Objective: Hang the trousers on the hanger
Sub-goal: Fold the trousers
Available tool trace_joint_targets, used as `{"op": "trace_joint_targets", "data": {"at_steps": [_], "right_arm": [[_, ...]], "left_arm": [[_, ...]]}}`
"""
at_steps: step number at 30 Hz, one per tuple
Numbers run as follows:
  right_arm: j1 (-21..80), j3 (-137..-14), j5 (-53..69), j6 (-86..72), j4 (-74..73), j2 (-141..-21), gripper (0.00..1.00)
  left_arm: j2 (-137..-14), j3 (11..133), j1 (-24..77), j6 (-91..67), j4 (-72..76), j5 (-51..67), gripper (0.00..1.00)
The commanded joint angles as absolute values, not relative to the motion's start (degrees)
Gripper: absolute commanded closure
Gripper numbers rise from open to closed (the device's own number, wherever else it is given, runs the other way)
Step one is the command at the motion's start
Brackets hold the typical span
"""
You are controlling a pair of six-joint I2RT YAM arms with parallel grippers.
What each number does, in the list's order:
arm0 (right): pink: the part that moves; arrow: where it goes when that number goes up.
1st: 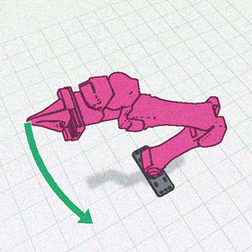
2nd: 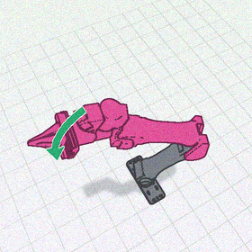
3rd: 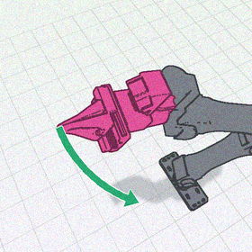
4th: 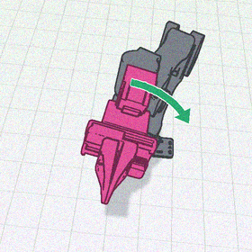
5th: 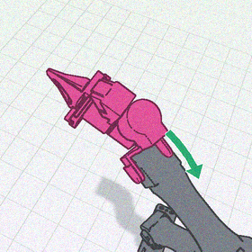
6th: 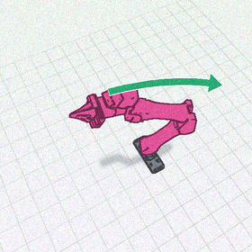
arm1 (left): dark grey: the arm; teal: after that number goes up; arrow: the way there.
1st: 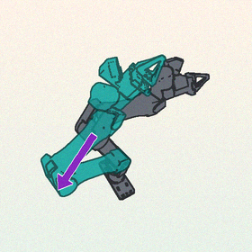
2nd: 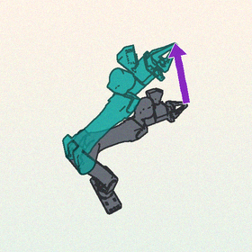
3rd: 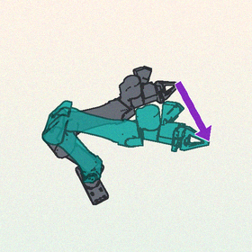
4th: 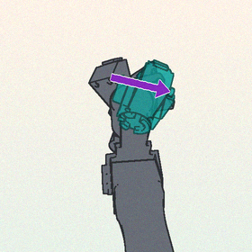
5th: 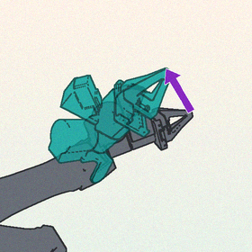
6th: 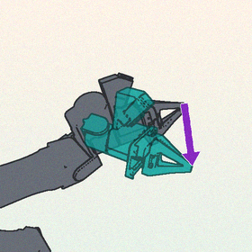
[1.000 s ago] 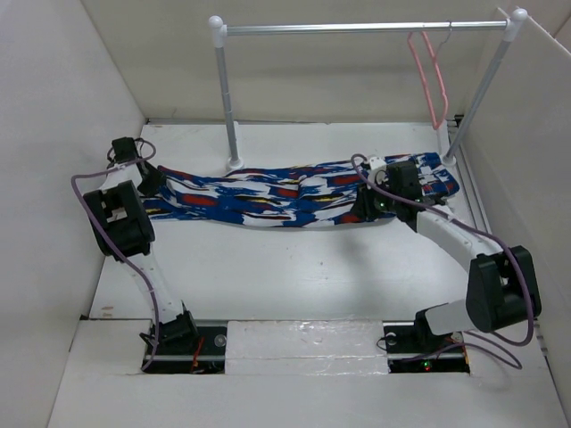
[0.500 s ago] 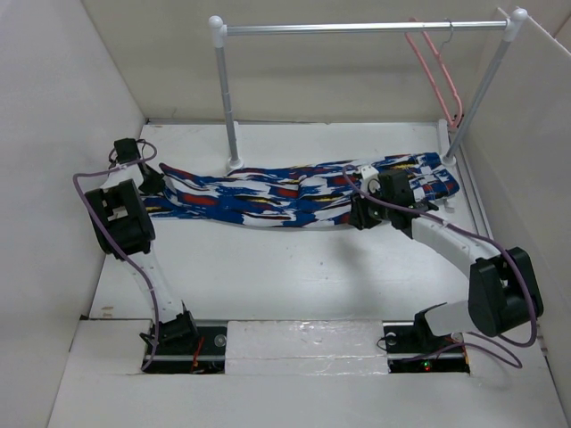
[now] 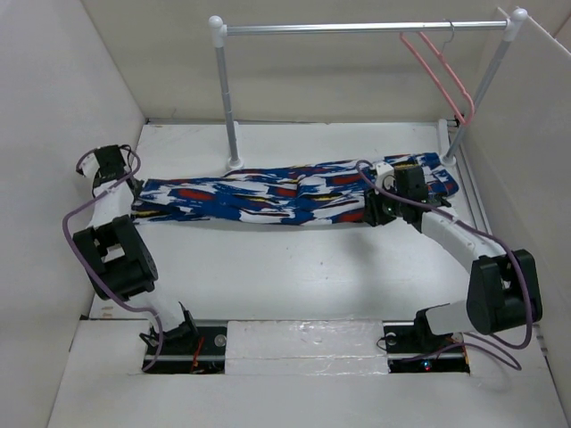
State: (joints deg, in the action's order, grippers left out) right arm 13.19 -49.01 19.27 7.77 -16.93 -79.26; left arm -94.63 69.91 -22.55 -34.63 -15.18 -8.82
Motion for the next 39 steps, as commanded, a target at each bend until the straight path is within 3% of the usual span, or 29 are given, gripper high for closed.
{"op": "trace_joint_targets", "data": {"at_steps": [1,4,7,8,9,11,15,19,22,26,28,29,32,39], "right_arm": [[9.33,-52.29,21.27,10.81,-19.07,-78.57,0.58],[4.32,-53.17,22.49,11.6,-20.56,-79.01,0.48],[-1.99,-54.23,24.69,10.47,-21.09,-79.89,0.37],[-3.59,-54.32,25.13,9.76,-20.22,-80.15,0.34],[-5.08,-54.14,25.75,8.89,-19.34,-80.42,0.31],[-9.04,-53.0,25.75,5.2,-16.02,-81.47,0.29],[-14.23,-50.28,29.17,-3.5,-7.66,-85.76,0.26],[-15.99,-48.17,29.27,-13.77,2.62,-90.96,0.25],[-16.0,-46.85,28.48,-19.66,7.2,-94.47,0.27],[-15.47,-43.86,22.94,-24.61,11.43,-96.15,0.31],[-14.95,-43.07,23.47,-26.98,13.61,-97.2,0.43],[-14.94,-42.81,21.99,-27.33,14.06,-96.95,0.67],[-14.41,-41.57,20.4,-27.16,12.84,-94.85,1.0],[-14.94,-32.34,17.67,-18.19,2.9,-79.81,1.0]], "left_arm": [[-95.72,65.23,-23.38,-36.99,-17.84,-16.86,1.0],[-94.75,62.41,-23.38,-37.79,-17.57,-19.5,1.0],[-95.89,64.85,-24.08,-40.86,-23.08,-21.52,0.85],[-95.8,65.47,-24.87,-41.48,-23.99,-21.88,0.62],[-94.84,66.44,-24.87,-41.57,-24.52,-21.97,0.47],[-92.74,66.97,-24.87,-41.14,-24.35,-21.63,0.3],[-83.87,66.62,-21.2,-37.71,-18.56,-16.53,0.31],[-83.58,67.59,-3.67,-36.73,-16.7,-14.86,0.37],[-87.7,67.15,3.14,-39.37,-16.09,-11.19,0.4],[-93.69,64.86,1.67,-42.8,-13.1,-7.12,0.44],[-96.05,65.04,-0.17,-43.07,-13.71,-5.89,0.45],[-98.15,65.56,-1.74,-43.15,-14.23,-5.63,0.46],[-100.89,65.66,-4.56,-43.06,-15.2,-5.89,0.46],[-102.83,61.79,-14.23,-46.23,-18.1,-6.15,0.46]]}}
